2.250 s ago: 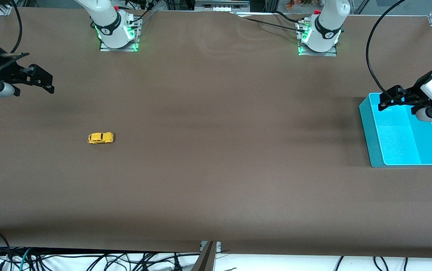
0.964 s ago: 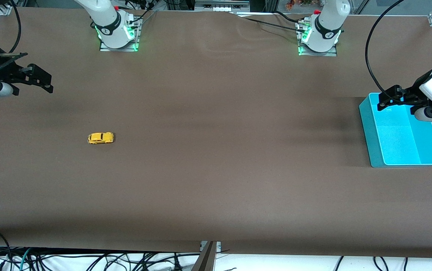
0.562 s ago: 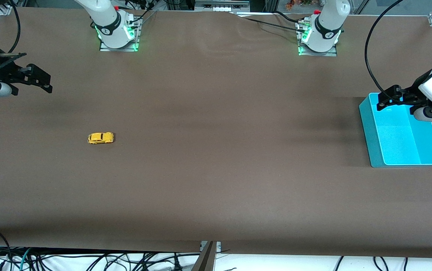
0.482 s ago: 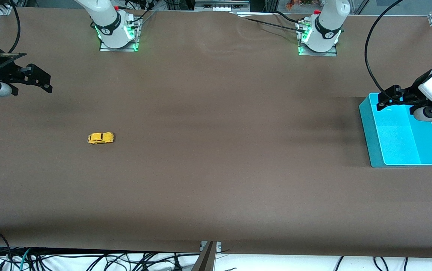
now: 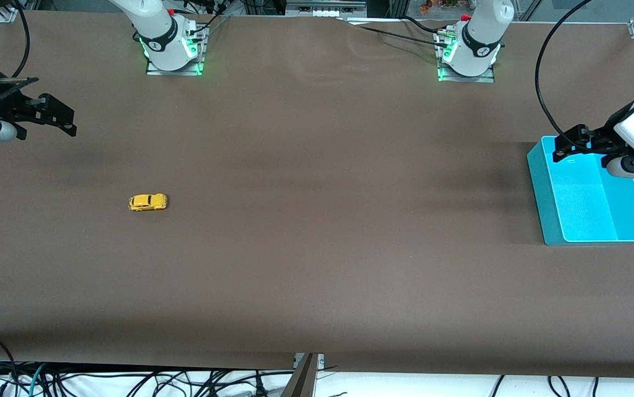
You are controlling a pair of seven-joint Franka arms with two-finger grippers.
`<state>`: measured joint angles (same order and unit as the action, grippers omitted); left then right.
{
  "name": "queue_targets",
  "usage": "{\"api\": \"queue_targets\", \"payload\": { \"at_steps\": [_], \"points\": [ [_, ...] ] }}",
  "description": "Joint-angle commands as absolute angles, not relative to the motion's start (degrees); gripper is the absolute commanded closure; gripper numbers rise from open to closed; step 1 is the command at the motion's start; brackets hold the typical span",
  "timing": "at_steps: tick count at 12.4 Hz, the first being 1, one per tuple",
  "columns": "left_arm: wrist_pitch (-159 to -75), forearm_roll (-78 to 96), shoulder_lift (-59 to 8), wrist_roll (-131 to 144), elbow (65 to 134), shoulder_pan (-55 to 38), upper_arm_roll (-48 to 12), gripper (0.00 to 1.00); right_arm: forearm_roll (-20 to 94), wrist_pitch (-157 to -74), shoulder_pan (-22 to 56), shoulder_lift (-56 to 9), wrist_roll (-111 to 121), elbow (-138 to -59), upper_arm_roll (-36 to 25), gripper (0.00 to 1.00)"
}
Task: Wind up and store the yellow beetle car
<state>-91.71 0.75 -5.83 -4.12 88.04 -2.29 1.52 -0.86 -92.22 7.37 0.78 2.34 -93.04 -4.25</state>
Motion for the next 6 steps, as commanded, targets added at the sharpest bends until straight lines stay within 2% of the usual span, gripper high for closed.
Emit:
{"api": "queue_targets", "payload": {
  "at_steps": [1,6],
  "points": [
    [-91.8,-0.4,-5.4,-3.4,88.0,-2.7,1.7,0.00,-1.1,-88.5,7.8,0.8,3.4,-92.2,-4.6,0.00],
    [-91.8,-0.3,-5.4,-3.5,87.5,-2.8,1.7,0.00,-0.4,-89.7,8.3,-4.1,26.4,-93.6,-4.3,0.00]
  ]
}}
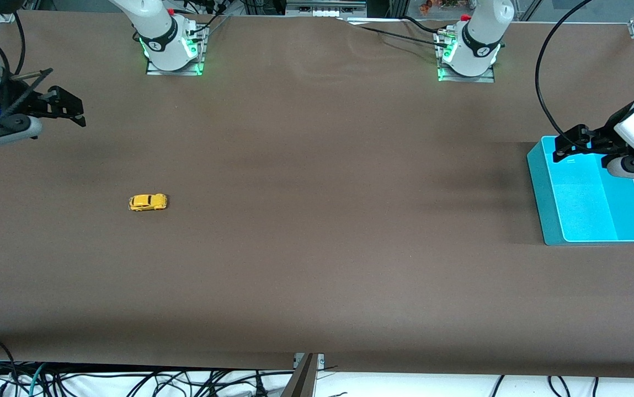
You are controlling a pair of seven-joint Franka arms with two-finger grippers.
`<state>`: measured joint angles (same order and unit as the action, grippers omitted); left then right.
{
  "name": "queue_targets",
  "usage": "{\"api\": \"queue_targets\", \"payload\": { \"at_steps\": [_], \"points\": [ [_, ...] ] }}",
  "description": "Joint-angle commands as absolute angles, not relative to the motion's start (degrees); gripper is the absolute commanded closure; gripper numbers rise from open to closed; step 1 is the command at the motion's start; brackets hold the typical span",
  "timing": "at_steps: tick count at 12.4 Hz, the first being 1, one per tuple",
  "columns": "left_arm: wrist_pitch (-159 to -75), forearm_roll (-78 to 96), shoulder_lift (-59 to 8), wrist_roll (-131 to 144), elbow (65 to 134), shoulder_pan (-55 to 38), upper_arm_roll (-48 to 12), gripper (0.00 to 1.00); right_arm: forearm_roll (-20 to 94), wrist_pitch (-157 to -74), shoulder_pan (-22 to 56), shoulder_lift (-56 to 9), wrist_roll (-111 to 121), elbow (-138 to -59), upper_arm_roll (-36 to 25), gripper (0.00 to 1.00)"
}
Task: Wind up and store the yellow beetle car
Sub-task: 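Reach the right gripper down over the yellow toy car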
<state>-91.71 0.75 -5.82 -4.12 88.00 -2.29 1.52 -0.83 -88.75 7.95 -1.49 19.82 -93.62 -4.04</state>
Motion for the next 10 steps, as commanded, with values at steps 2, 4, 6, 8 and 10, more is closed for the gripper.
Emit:
{"api": "queue_targets", "payload": {
  "at_steps": [2,4,6,8,10],
  "points": [
    [-91.7,-0.4,-5.4,-3.5,87.6,-2.8,1.7,0.00,-0.4,-91.7,8.3,-6.5,34.2,-94.2,-4.3,0.00],
    [-91.7,-0.4,-5.4,-3.5,87.5,-2.8,1.7,0.00,0.1,-93.7,7.9,-10.1,44.1,-94.2,-4.4,0.00],
    [-91.7,-0.4,-5.4,-3.5,87.5,-2.8,1.8,0.00,0.3,-96.5,8.0,-13.0,51.4,-95.5,-4.4,0.00],
    [-91.7,-0.3,-5.5,-3.5,87.5,-2.8,1.8,0.00,0.4,-102.3,8.3,-14.9,56.1,-99.8,-4.3,0.00],
    [-91.7,-0.3,-5.5,-3.7,87.5,-2.7,1.8,0.00,0.4,-110.8,8.2,-15.9,61.5,-105.7,-4.3,0.00]
  ]
}}
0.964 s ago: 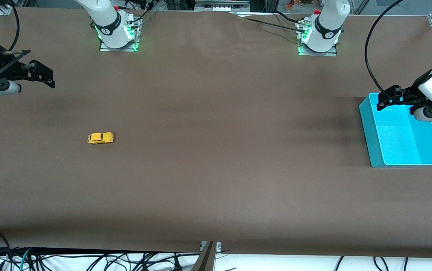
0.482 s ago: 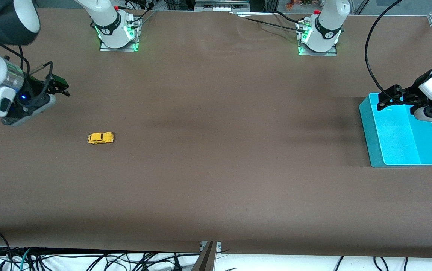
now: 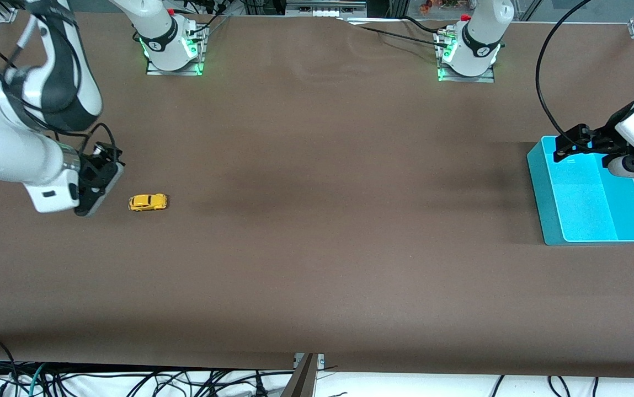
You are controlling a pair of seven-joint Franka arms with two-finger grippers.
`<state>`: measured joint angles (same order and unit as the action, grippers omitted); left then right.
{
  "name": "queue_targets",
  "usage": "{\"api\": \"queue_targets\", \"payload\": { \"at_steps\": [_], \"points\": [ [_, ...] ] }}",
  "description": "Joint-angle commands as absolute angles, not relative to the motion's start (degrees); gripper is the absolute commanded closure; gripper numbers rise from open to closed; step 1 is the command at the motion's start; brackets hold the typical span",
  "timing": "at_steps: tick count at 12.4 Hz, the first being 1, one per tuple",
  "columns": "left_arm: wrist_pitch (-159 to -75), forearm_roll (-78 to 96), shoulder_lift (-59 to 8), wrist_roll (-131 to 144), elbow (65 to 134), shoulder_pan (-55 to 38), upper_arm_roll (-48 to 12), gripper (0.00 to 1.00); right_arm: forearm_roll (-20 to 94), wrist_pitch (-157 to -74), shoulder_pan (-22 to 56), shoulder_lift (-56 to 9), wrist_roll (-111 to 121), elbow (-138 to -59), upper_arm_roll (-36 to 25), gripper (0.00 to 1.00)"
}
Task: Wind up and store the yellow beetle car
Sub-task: 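Reach the right gripper down over the yellow toy car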
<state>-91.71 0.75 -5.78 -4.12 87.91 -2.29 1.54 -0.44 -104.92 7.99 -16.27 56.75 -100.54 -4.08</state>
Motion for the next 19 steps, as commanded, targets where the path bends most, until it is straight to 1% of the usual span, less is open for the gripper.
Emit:
{"api": "queue_targets", "payload": {
  "at_steps": [1,3,4,6,7,9,10,12,13,15,17,18,19],
  "points": [
    [-91.8,-0.4,-5.5,-3.7,87.5,-2.7,1.8,0.00,0.4,-114.1,8.1,-17.0,64.3,-107.5,-4.3,0.00],
    [-91.8,-0.4,-5.6,-3.8,87.5,-2.8,1.8,0.00,0.5,-118.7,7.8,-20.7,72.0,-108.4,-4.2,0.00],
    [-91.8,-0.4,-5.5,-3.8,87.5,-2.8,1.8,0.00,0.9,-122.3,7.4,-22.2,75.8,-109.9,-4.2,0.00],
    [-91.6,-0.4,-5.5,-3.7,87.5,-2.8,1.8,0.00,1.1,-131.8,5.9,-22.2,81.8,-115.9,-4.1,0.00],
    [-91.5,-0.3,-5.5,-3.9,87.5,-2.7,1.8,0.00,1.1,-134.1,5.2,-22.3,84.2,-117.0,-4.0,0.00],
    [-91.5,-0.3,-5.5,-3.7,87.5,-2.8,1.8,0.00,2.2,-135.3,4.2,-24.2,87.0,-117.1,-4.0,0.00],
    [-91.5,-0.3,-5.5,-3.7,87.5,-2.8,1.8,0.00,2.7,-137.4,4.0,-25.0,88.2,-118.0,-4.0,0.00],
    [-91.5,-0.3,-5.5,-3.9,87.5,-2.8,1.8,0.00,3.4,-141.4,4.0,-25.0,89.2,-120.8,-4.0,0.01],
    [-91.5,-0.3,-5.5,-4.0,87.5,-2.8,1.8,0.00,3.4,-141.5,4.0,-25.0,89.3,-120.9,-4.0,0.01],
    [-91.5,-0.3,-5.6,-3.8,87.5,-2.9,1.8,0.00,3.4,-143.0,4.0,-24.9,89.4,-122.3,-4.0,0.08],
    [-91.6,-0.3,-5.6,-3.6,87.5,-3.5,1.8,0.00,3.4,-144.2,4.1,-24.8,89.4,-123.4,-4.0,0.25],
    [-91.6,-0.3,-5.7,-3.5,87.5,-3.7,1.8,0.00,3.4,-144.1,4.1,-24.6,89.4,-123.4,-4.0,0.30],
    [-91.6,-0.3,-5.7,-3.5,87.5,-3.7,1.8,0.00,3.4,-143.9,4.1,-24.4,89.3,-123.3,-3.6,0.31]
  ]
}}
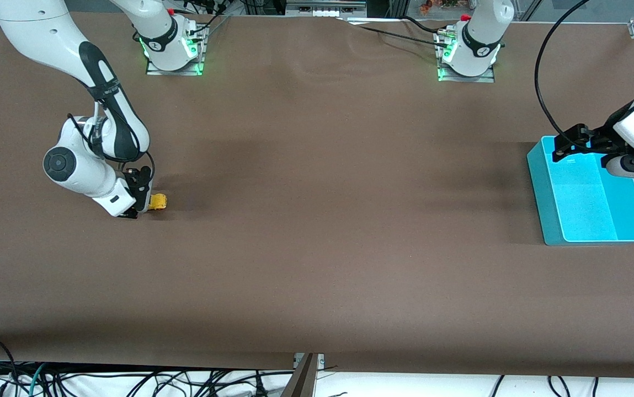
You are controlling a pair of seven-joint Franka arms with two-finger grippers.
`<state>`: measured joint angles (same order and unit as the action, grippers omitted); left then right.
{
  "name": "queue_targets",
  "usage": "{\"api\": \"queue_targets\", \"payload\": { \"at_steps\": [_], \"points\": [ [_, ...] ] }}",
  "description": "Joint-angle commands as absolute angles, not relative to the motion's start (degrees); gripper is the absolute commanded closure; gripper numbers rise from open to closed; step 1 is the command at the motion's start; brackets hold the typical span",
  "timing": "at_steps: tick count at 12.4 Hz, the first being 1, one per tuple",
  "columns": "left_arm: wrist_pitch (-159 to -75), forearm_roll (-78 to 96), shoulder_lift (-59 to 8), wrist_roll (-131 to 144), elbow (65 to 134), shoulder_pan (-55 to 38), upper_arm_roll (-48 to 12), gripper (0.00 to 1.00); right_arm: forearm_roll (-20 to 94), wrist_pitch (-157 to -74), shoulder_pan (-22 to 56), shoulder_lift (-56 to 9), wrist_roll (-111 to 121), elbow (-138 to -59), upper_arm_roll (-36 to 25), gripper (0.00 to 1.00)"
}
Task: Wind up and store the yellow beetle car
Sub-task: 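Reach the right gripper down over the yellow toy car, then close the right gripper on the yellow car's body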
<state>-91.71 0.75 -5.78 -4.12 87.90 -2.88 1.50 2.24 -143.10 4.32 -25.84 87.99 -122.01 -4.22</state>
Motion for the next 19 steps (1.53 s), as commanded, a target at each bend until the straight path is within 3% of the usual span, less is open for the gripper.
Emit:
{"api": "queue_targets", "payload": {
  "at_steps": [1,2,5,7,19],
  "points": [
    [-91.6,-0.3,-5.7,-3.5,87.5,-3.8,1.8,0.00,3.4,-143.8,4.1,-24.3,89.3,-123.2,-3.3,0.32],
    [-91.6,-0.3,-5.6,-3.5,87.5,-3.8,1.8,0.00,3.4,-143.8,4.1,-24.3,89.3,-123.2,-3.3,0.37],
    [-91.6,-0.2,-5.7,-3.5,87.5,-3.8,1.8,0.00,3.4,-143.8,4.1,-24.3,89.9,-123.2,-3.3,0.72],
    [-91.6,-0.3,-5.7,-3.5,87.5,-3.8,1.8,0.00,3.4,-143.8,4.1,-24.3,90.9,-123.1,-3.2,0.84],
    [-91.6,-0.2,-5.7,-4.0,87.5,-3.6,1.8,0.00,6.5,-145.9,1.5,-26.9,103.2,-122.3,-3.3,0.84]
  ]
}}
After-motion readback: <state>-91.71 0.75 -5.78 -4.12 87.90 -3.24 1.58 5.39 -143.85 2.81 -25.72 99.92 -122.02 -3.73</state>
